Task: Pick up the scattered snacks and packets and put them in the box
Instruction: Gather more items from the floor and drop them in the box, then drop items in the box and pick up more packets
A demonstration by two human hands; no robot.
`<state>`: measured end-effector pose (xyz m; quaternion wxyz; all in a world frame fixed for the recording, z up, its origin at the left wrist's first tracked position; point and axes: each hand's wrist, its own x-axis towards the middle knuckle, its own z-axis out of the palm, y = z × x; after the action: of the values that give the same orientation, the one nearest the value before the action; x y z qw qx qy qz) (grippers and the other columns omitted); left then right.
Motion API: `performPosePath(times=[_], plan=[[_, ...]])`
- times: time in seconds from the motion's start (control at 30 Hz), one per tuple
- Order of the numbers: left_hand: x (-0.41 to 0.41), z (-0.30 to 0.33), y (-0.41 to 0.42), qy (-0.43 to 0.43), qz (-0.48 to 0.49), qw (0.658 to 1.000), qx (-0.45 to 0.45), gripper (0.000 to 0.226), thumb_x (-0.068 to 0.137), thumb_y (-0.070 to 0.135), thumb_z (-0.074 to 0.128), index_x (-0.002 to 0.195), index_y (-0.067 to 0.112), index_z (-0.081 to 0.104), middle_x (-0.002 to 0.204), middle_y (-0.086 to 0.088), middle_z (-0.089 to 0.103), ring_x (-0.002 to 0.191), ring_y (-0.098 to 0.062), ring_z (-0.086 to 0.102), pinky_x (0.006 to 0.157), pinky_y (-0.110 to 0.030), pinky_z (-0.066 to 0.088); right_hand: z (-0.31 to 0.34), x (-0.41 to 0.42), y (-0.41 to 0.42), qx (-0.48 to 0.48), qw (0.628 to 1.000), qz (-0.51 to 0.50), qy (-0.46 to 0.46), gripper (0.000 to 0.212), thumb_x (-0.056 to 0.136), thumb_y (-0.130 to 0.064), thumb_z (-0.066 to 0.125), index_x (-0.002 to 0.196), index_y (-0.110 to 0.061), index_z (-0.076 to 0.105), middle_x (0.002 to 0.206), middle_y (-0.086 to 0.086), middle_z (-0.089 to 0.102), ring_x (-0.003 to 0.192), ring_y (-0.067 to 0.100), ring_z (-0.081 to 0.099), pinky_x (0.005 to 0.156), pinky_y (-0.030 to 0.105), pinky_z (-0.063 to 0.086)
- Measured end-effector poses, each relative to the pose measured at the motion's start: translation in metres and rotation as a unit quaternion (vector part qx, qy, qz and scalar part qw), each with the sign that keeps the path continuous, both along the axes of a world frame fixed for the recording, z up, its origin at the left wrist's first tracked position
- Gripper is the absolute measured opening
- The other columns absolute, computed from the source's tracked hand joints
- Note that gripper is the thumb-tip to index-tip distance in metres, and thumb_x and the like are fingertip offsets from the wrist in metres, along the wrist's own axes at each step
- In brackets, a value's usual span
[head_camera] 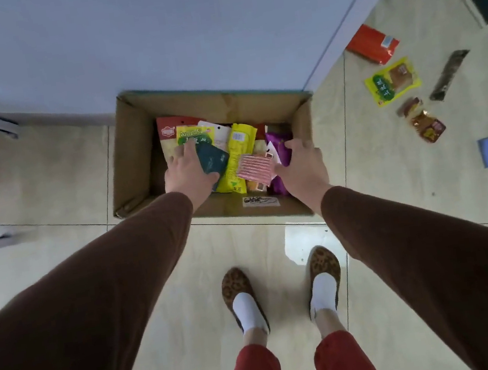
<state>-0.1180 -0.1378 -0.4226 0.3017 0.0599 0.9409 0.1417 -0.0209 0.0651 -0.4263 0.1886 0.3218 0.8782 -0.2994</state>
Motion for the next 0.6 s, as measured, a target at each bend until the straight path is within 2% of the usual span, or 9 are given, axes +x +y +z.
performPosePath(times=[0.13,0.37,0.6], plan=[[0.013,0.027,0.012,0.018,-0.079,0.996,0.022,0.062,0.083,0.027,0.072,0.138,0.015,0.045,0.133,-0.010,0.051,0.121,-0.033,0.048,0.097,-0.049,0.046,0.026,0.017,0.000,0.004,1.000,0.021,0.017,0.045,0.091,-0.028,0.064,0.133,-0.018,0.052,0.130,0.008,0.053,0.121,0.028,0.046,0.095,0.044,0.048],[0.042,0.079,0.052,0.066,-0.203,0.977,0.011,0.049,0.083,0.025,0.069,0.128,0.016,0.050,0.122,-0.006,0.054,0.115,-0.028,0.050,0.091,-0.043,0.047,0.073,0.055,0.033,0.034,0.998,0.025,0.049,0.044,0.090,-0.024,0.064,0.132,-0.019,0.054,0.125,0.005,0.055,0.116,0.027,0.048,0.092,0.038,0.046],[0.085,0.123,0.155,0.091,-0.299,0.950,0.013,0.049,0.083,0.025,0.069,0.128,0.018,0.051,0.122,-0.002,0.053,0.117,-0.027,0.050,0.091,-0.047,0.047,0.112,0.124,0.128,0.059,0.996,0.002,0.067,0.044,0.089,-0.022,0.063,0.131,-0.019,0.055,0.126,0.004,0.054,0.117,0.026,0.046,0.095,0.038,0.044]])
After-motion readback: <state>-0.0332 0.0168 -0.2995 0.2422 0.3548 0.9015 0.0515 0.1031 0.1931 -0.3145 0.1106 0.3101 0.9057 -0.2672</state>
